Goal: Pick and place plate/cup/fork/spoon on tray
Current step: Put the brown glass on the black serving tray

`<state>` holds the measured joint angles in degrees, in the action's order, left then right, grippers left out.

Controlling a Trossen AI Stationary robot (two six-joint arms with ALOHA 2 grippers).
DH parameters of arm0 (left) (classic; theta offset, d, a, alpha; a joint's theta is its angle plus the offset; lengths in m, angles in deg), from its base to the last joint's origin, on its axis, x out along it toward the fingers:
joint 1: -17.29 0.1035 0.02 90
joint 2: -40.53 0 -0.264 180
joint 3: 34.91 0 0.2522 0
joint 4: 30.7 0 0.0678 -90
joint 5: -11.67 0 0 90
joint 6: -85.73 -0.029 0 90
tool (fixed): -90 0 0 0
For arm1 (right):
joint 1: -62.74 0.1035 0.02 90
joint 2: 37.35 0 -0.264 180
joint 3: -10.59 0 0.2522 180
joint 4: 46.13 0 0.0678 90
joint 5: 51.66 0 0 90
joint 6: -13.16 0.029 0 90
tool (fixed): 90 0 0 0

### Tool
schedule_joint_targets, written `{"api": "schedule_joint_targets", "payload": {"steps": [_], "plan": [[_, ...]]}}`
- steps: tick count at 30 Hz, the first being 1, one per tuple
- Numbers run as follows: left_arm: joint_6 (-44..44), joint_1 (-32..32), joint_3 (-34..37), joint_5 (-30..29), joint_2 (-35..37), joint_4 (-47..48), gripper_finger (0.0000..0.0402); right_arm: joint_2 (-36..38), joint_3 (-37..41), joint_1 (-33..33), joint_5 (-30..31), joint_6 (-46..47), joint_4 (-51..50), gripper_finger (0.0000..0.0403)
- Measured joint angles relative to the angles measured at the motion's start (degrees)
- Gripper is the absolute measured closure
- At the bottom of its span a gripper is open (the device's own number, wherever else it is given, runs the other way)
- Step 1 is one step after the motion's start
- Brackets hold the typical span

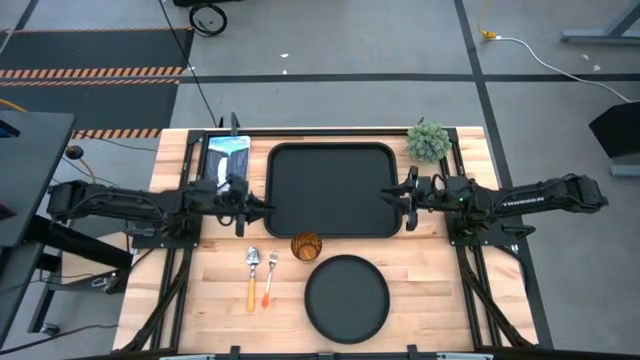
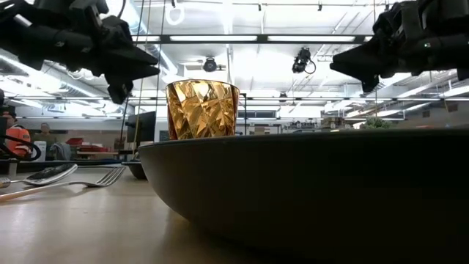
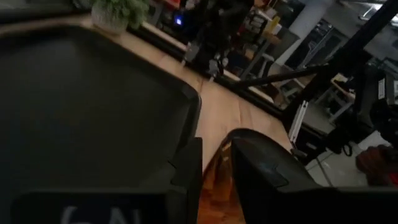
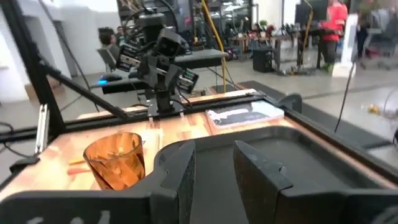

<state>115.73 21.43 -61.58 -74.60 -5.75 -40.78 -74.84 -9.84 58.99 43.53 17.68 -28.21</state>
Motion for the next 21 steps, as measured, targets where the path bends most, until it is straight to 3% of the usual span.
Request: {"api": "schedule_joint_targets", "payload": {"steps": [6,12,21], "plan": [[2.4,-3.8,-2.0,0.1,-5.9,0.4,0.0308,0.0,-0.1,6.3,8.4,-2.4,-2.1,0.0287],[0.7,-7.7,-11.0,-1.1,-12.9,11.8,0.0305,0.0,-1.5,15.4,19.1,-4.5,-3.4,0.0287],[-2.2,-10.2,-27.1,-2.6,-24.0,27.9,0.0251,0.0,-4.2,17.9,21.7,-9.3,-7.8,0.0287]]}}
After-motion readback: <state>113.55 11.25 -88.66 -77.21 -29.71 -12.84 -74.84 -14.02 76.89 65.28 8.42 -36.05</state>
